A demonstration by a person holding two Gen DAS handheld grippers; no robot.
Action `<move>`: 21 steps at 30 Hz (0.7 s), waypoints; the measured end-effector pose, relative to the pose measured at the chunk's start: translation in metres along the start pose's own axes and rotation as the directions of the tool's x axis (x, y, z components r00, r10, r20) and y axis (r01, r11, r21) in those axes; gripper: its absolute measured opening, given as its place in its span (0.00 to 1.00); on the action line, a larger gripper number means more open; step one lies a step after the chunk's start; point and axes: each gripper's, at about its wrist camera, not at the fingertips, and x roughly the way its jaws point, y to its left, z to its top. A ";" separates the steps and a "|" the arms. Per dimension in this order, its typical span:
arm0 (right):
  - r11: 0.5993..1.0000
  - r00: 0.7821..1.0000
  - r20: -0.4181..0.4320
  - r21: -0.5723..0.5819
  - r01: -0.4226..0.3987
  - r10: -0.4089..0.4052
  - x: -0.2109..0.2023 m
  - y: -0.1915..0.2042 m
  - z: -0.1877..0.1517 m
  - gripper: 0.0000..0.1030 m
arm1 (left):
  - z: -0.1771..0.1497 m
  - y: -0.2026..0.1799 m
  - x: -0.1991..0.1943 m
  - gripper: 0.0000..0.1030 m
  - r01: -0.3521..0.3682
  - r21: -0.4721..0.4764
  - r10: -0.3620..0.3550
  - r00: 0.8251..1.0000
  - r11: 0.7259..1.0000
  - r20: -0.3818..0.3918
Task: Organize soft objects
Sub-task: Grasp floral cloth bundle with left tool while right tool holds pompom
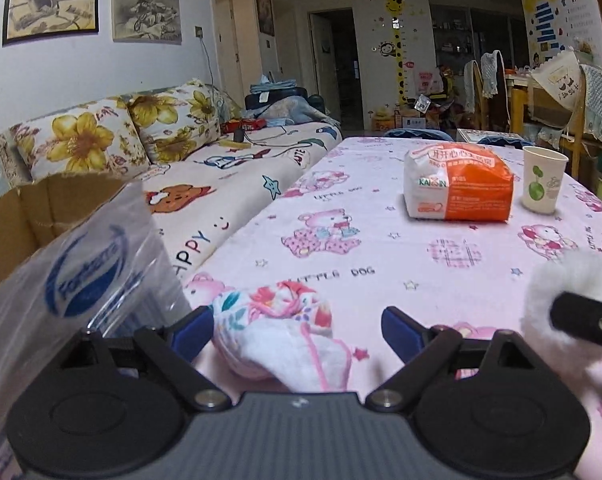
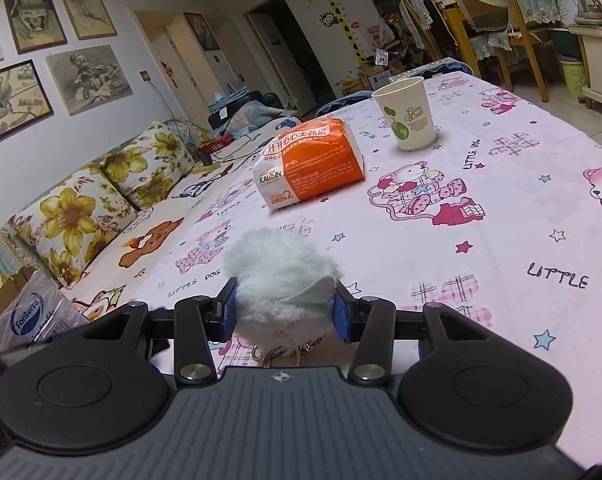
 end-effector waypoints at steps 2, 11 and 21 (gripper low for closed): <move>1.000 1.000 -0.001 0.000 0.000 0.000 0.000 -0.001 0.000 0.57 | 0.002 -0.001 0.003 0.87 -0.004 0.018 0.004 1.000 1.000 0.002; 1.000 1.000 0.011 0.015 0.017 -0.017 0.000 -0.006 0.002 0.60 | 0.002 0.002 -0.002 0.77 0.081 0.016 -0.081 0.997 0.997 0.018; 0.996 0.998 0.034 0.069 0.055 -0.058 -0.001 -0.016 0.004 0.66 | 0.000 -0.005 -0.013 0.78 0.219 0.036 -0.220 0.974 0.975 0.047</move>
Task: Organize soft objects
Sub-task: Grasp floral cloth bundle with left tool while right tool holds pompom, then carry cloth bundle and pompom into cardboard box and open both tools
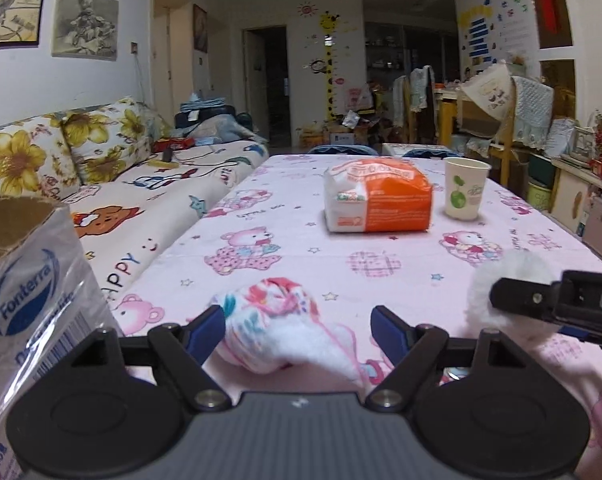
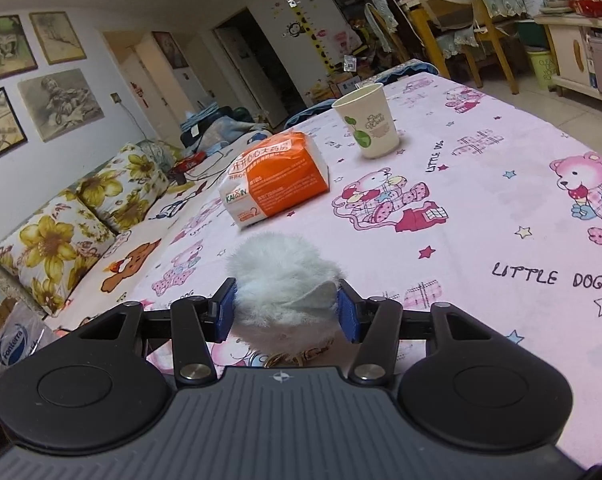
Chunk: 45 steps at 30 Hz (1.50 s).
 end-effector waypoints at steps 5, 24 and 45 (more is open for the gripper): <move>1.000 1.000 -0.020 -0.027 -0.004 0.003 0.001 0.002 -0.001 0.69 | 0.003 0.009 0.013 0.82 -0.084 -0.007 0.084 0.995 0.996 -0.045; 0.999 1.000 0.003 -0.053 0.002 -0.002 -0.001 0.000 0.001 0.53 | -0.005 0.018 -0.002 0.60 -0.015 -0.028 0.013 0.996 0.999 -0.093; 0.993 0.994 -0.059 -0.077 0.093 -0.097 -0.035 -0.010 0.001 0.51 | -0.040 0.033 -0.088 0.60 0.088 -0.049 -0.093 0.987 0.995 -0.127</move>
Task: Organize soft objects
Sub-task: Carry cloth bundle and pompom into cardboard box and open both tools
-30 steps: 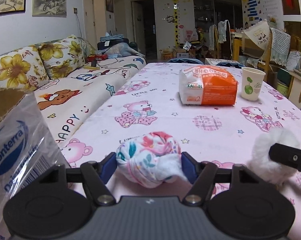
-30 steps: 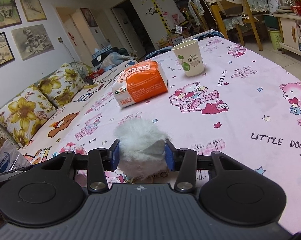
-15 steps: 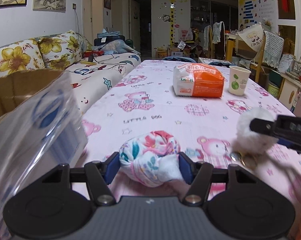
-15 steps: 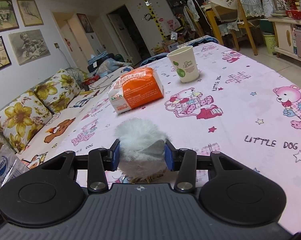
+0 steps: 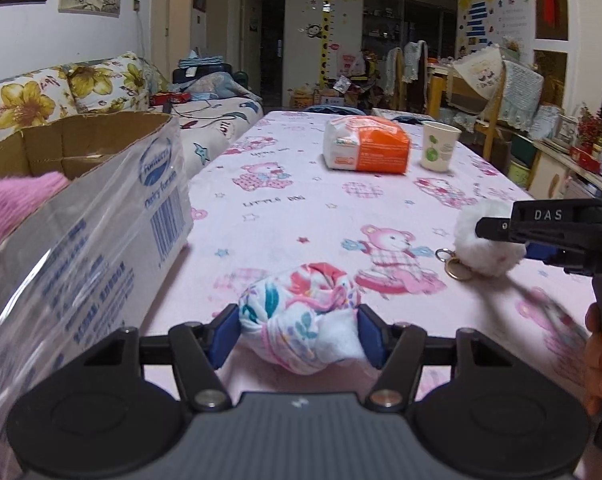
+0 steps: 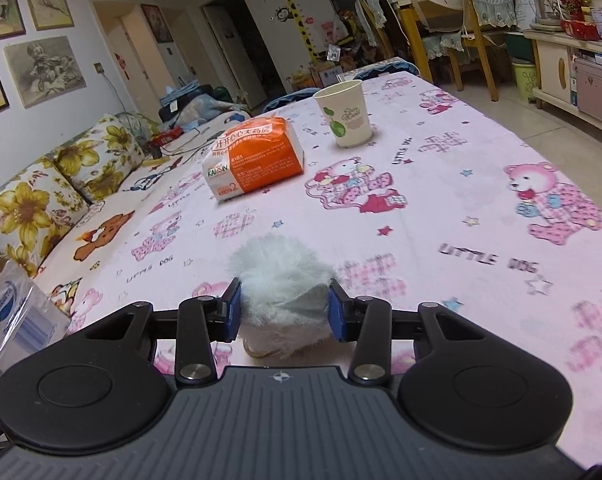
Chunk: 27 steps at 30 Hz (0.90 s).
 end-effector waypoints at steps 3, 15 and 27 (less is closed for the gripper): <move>0.999 1.000 -0.015 0.038 0.017 -0.016 -0.011 -0.008 -0.001 0.51 | -0.004 -0.004 -0.010 0.60 0.031 0.010 -0.031 1.000 0.999 -0.004; 0.995 0.998 -0.052 0.095 0.033 -0.028 -0.055 -0.012 -0.012 0.51 | -0.008 -0.015 -0.053 0.60 0.139 0.056 -0.139 0.990 0.989 0.012; 0.995 0.999 -0.039 0.094 0.031 -0.027 -0.079 0.004 -0.021 0.51 | 0.014 -0.001 -0.088 0.60 0.209 0.081 -0.217 0.971 0.975 0.103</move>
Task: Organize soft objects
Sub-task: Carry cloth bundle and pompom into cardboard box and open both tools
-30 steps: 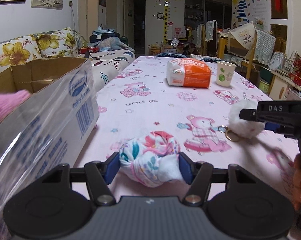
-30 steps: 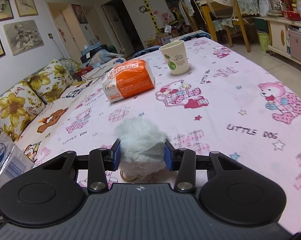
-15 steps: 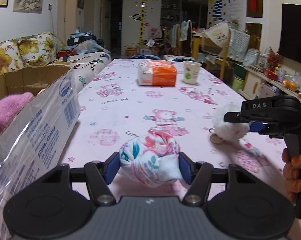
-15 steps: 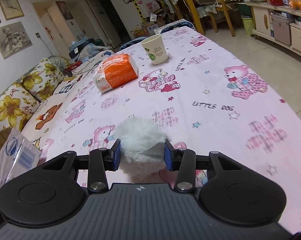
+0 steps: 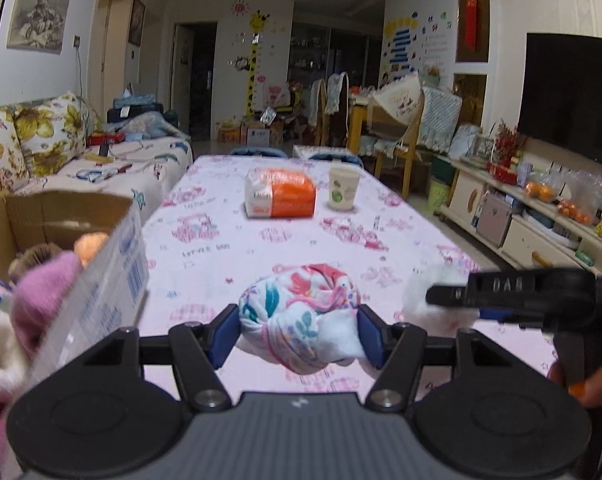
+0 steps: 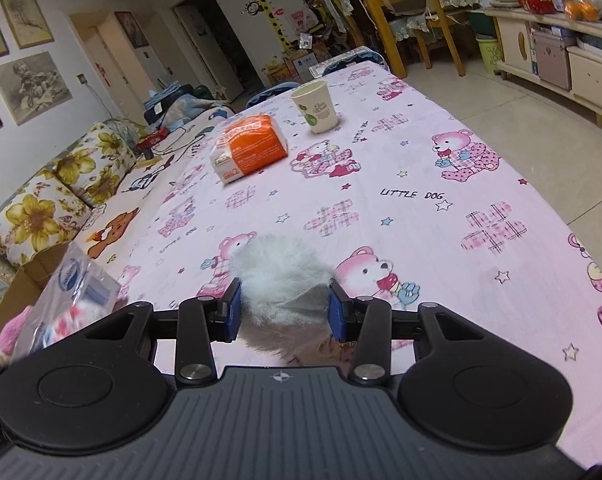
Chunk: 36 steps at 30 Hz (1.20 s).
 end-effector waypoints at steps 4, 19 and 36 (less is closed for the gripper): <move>1.000 1.000 0.000 -0.015 -0.023 0.023 0.000 0.013 0.001 0.51 | 0.009 0.012 -0.011 0.60 -0.002 -0.011 0.003 0.999 1.000 0.043; 0.966 0.973 0.053 -0.146 -0.215 0.225 -0.004 0.092 0.023 0.51 | 0.036 0.102 -0.046 0.60 -0.172 -0.163 0.204 0.959 0.971 0.199; 0.863 0.890 -0.004 -0.242 -0.443 0.455 0.091 0.194 0.050 0.51 | 0.030 0.180 -0.017 0.60 -0.333 -0.333 0.384 0.918 0.882 0.099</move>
